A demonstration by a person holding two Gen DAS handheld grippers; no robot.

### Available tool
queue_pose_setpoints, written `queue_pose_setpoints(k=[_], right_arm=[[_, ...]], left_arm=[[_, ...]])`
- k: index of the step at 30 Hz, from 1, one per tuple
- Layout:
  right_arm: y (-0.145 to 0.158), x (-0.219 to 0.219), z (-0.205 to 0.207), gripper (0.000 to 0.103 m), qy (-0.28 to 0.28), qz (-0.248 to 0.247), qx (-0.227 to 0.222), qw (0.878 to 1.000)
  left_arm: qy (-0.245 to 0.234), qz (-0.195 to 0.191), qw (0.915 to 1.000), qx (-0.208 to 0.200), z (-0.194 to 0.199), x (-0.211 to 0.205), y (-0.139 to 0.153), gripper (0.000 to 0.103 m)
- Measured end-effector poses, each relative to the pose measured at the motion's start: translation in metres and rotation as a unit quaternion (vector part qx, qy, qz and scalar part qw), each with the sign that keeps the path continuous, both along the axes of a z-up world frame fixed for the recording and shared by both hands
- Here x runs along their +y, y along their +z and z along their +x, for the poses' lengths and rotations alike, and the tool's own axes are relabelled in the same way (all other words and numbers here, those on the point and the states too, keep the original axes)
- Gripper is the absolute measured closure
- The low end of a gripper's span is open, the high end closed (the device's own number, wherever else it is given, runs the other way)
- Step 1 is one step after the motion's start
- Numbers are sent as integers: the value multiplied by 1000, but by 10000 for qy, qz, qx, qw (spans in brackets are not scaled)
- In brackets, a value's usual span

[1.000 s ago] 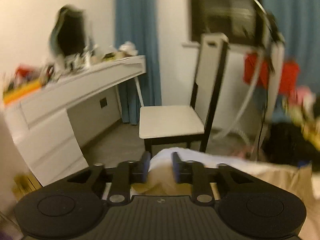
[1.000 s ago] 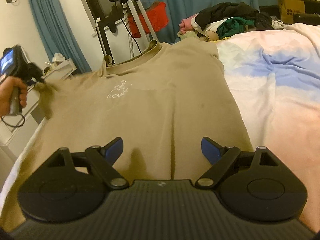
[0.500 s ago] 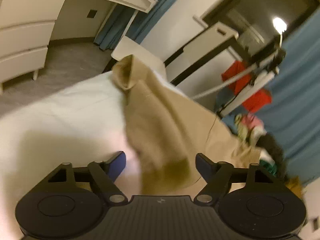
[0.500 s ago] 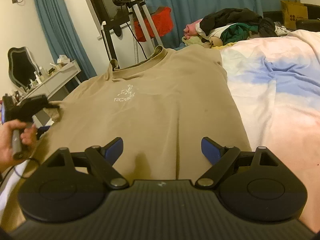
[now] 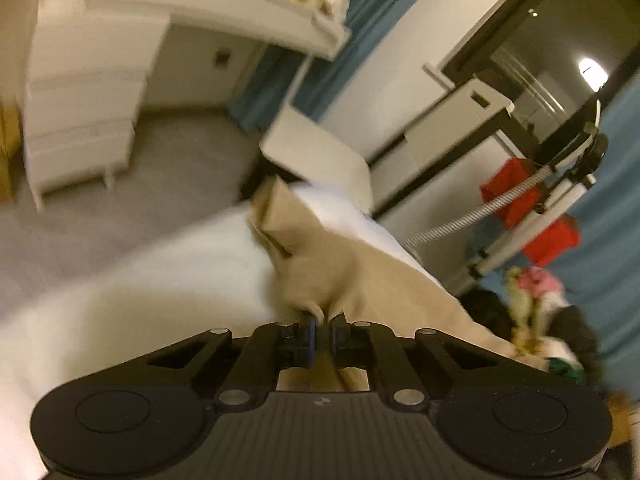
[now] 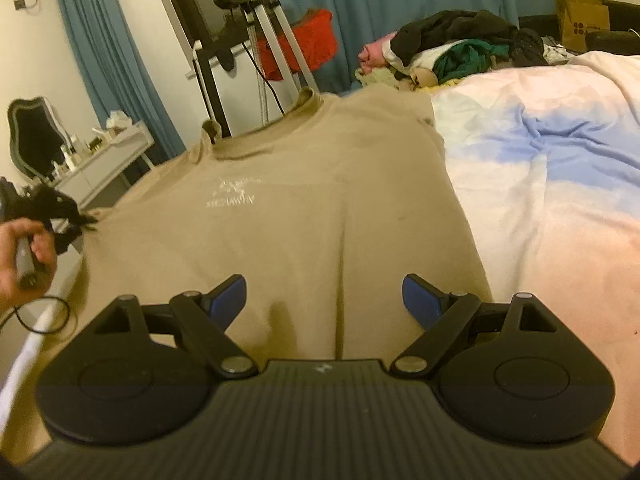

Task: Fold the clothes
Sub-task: 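Lower the hem onto the bed and open the left gripper, then move the right gripper toward the side edge of the beige T-shirt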

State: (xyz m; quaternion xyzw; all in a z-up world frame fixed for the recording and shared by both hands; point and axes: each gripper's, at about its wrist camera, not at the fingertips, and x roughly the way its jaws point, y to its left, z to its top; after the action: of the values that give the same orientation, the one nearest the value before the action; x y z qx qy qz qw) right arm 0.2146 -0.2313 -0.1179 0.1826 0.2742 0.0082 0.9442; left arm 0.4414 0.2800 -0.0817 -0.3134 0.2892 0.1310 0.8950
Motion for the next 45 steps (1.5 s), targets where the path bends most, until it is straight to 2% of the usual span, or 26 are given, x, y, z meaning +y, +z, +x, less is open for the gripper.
queue_pose_setpoints(k=[1, 2, 5, 8, 12, 18, 22, 27, 31, 32, 35, 38, 41, 44, 45], right_arm=[[2, -1, -1, 17, -12, -26, -45, 10000], [4, -2, -3, 17, -24, -51, -90, 9999], [9, -7, -5, 17, -81, -31, -183, 9998], [12, -13, -5, 17, -139, 27, -245, 9996], [17, -18, -8, 17, -183, 53, -349, 9992], [26, -26, -25, 17, -197, 92, -544, 9983], [32, -37, -39, 17, -181, 212, -696, 9972], [31, -54, -44, 16, -254, 491, -645, 9964], [21, -66, -24, 16, -483, 793, -505, 9944], [18, -68, -13, 16, -570, 764, -477, 9943], [12, -73, 27, 20, -819, 568, -386, 9943], [13, -69, 71, 20, -724, -50, -627, 9954], [7, -74, 121, 21, -924, -436, -483, 9936], [-4, -82, 161, 36, -1072, -511, -50, 9929], [-7, -79, 168, 51, -1112, -608, -2, 9919]], left_arm=[[37, 162, 9999, -19, -4, 0, 3, 74], [38, 372, 9993, 8, -5, -2, 5, 61], [-213, 858, 9961, 66, -18, -19, 18, 54], [-561, 1306, 9898, 98, -36, -41, 34, 28], [-1250, 1786, 9759, -126, -107, -101, 47, 22], [-2090, 1860, 9584, -562, -236, -199, 51, 15], [-2620, 2131, 9385, -710, -303, -254, 37, 14], [-2985, 2193, 9254, -804, -330, -283, 18, 14], [-3092, 2305, 9180, -926, -329, -279, 7, 13], [-3077, 2352, 9169, -966, -328, -275, 5, 13], [-2943, 2211, 9241, -1028, -321, -260, 0, 12], [-2795, 2110, 9307, -1055, -315, -245, -2, 10], [-2642, 2019, 9370, -1070, -311, -232, -3, 10], [-2488, 1927, 9430, -1085, -306, -218, -4, 10], [-2437, 1897, 9449, -1090, -304, -213, -5, 10]])
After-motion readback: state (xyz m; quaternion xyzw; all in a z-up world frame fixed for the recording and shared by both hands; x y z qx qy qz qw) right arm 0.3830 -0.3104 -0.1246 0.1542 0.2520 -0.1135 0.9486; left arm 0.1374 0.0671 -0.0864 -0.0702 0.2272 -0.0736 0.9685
